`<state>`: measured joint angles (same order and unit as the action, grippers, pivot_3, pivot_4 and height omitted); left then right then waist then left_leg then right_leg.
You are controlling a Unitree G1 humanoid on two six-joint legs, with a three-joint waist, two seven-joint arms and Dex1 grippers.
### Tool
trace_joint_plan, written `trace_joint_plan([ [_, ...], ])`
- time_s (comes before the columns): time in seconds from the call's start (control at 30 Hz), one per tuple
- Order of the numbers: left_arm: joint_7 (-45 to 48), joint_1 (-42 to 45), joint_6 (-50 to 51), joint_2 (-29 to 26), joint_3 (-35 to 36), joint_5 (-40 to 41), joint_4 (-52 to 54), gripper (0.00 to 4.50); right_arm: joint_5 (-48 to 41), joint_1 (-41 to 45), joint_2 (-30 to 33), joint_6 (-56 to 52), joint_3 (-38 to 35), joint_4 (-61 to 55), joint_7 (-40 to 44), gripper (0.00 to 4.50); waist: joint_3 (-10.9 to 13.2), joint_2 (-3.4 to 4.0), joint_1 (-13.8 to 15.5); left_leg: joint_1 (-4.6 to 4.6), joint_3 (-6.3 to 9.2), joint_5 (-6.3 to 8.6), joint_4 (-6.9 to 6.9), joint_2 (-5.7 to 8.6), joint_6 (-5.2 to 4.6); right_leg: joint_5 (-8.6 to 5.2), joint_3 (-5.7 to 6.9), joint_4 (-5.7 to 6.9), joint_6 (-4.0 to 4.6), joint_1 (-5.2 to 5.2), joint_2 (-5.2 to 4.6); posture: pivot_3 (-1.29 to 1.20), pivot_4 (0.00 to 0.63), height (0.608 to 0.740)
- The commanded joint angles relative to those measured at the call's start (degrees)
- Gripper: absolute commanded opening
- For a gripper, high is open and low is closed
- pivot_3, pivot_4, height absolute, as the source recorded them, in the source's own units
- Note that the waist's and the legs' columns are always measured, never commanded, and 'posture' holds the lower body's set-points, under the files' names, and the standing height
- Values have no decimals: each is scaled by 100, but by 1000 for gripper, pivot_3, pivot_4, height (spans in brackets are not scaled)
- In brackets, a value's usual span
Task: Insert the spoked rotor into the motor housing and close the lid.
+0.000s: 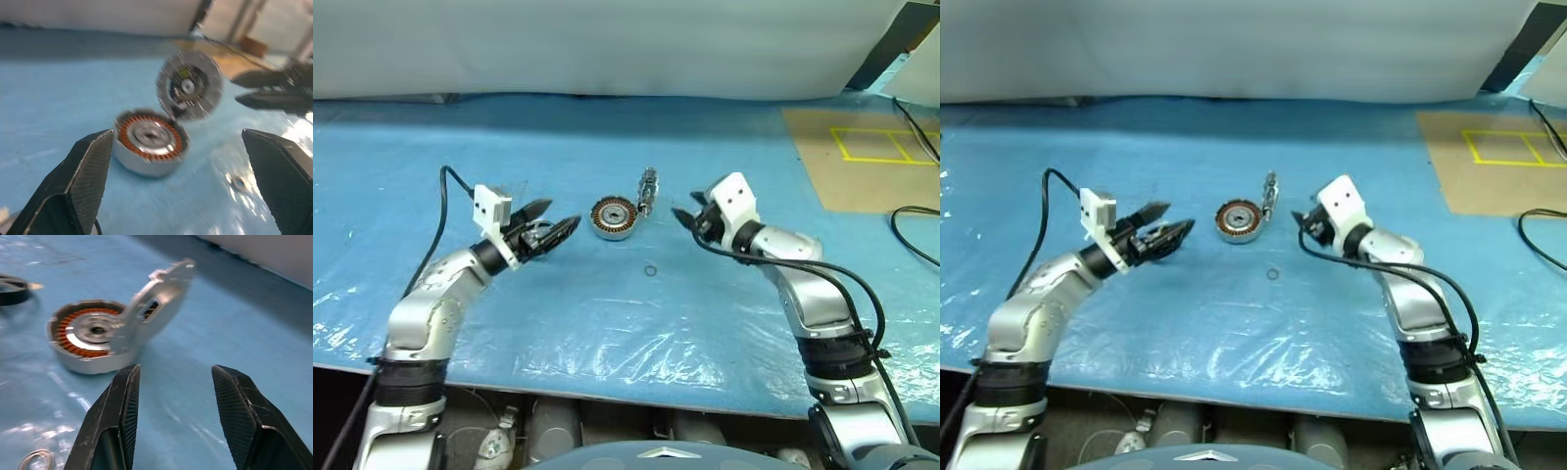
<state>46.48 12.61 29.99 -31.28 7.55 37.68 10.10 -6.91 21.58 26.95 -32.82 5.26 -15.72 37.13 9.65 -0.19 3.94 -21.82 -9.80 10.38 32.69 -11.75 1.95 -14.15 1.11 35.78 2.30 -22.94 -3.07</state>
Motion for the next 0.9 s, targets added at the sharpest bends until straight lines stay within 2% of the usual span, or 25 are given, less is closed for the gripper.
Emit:
trace_joint_plan([
  [0.03, 426, 142, -141, -214, 6, -33, 23, 4401, -96, 146, 205, 183, 48, -234, 293, 2421, 0, 0, 2, 6, -1, 0, 0, 0, -1, -2, -1, -2, 4, 7, -1, 0, 150, 740],
  [0.27, 449, 360, -193, -106, -39, -114, -134, 4401, 115, 392, 321, 277, 442, -40, 480, 2421, 0, 0, 5, 13, -11, -7, 6, 2, -13, -15, -5, -2, 25, 16, -10, 0, 150, 740],
  [0.43, 409, 364, -94, -66, -26, -100, -91, 4401, -150, 875, 301, -8, 463, -18, 733, 2421, 0, 0, -13, -2, -11, -7, 4, 2, -13, -10, -5, -1, 19, -1, -8, 0, 150, 740],
  [0.73, 356, 227, -72, -14, -29, -100, -20, 4401, -762, 2200, 299, -573, 630, 18, 1648, 2421, 0, 1, 0, -4, -11, -7, 5, 0, -14, -10, -3, 1, 19, -2, -5, 0, 150, 740],
  [0.9, 318, 195, -125, 42, -69, -155, -75, 4401, -332, 3392, 237, -369, 1307, 992, 2098, 2421, 0, 0, -12, -2, -12, -8, 7, -2, -14, -14, -3, 7, 28, -3, -4, 0, 150, 740],
])
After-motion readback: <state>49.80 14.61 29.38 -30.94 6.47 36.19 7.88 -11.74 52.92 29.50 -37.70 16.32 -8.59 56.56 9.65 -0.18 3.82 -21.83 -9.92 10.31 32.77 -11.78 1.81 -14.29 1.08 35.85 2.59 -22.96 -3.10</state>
